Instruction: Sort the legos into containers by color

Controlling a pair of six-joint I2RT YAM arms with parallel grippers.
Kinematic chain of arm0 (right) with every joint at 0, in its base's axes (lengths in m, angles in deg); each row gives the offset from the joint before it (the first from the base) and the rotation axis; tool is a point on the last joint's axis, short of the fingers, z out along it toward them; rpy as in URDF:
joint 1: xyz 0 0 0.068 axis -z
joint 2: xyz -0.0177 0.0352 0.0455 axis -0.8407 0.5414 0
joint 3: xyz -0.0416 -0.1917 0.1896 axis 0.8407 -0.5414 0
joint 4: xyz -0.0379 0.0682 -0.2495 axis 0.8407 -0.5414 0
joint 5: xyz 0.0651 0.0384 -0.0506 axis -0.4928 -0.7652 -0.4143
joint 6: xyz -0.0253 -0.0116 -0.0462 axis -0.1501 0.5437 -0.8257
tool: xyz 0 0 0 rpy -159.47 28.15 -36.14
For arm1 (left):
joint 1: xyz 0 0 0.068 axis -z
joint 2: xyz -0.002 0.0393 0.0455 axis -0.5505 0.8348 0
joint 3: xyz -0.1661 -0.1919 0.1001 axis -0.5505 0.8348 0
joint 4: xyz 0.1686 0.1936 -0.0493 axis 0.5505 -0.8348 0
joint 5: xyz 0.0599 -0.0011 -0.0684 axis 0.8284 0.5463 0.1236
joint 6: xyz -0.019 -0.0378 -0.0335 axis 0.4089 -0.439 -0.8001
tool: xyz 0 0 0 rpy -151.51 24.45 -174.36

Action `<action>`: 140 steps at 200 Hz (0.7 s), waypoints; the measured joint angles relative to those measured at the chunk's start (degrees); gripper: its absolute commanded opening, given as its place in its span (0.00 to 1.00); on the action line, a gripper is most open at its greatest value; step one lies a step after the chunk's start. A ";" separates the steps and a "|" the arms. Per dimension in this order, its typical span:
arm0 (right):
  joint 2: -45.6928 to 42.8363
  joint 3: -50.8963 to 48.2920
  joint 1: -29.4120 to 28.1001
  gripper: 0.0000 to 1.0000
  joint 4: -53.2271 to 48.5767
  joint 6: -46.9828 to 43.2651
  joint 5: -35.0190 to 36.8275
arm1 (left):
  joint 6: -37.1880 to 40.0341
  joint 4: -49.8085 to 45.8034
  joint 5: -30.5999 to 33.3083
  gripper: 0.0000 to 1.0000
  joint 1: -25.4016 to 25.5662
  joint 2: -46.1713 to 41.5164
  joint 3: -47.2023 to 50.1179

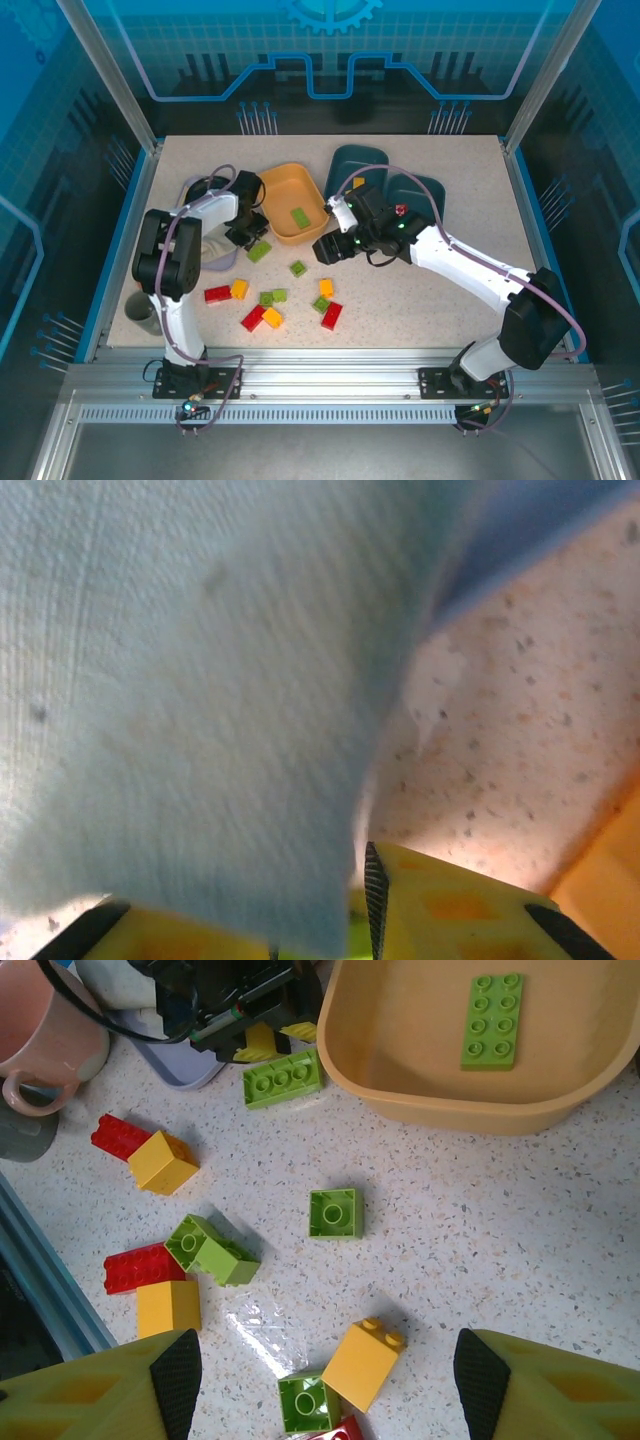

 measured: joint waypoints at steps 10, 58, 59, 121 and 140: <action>0.20 0.00 0.15 0.70 0.00 0.02 -0.15 | -0.22 0.02 0.09 0.34 0.79 -1.49 1.75; 1.42 0.00 0.22 0.70 -0.04 0.46 -0.35 | -2.36 -0.02 -0.11 0.38 5.03 -6.91 8.37; 1.42 0.00 0.22 0.70 -0.04 0.46 -0.35 | -2.38 0.00 -0.13 0.38 5.09 -7.02 8.55; 1.01 -0.50 0.61 0.71 0.31 0.55 -1.60 | 4.90 -1.88 0.07 0.63 6.05 -16.41 10.32; -1.07 -3.02 0.66 0.72 1.07 -0.11 -4.02 | 16.37 -1.77 -3.98 0.64 6.19 -17.33 8.68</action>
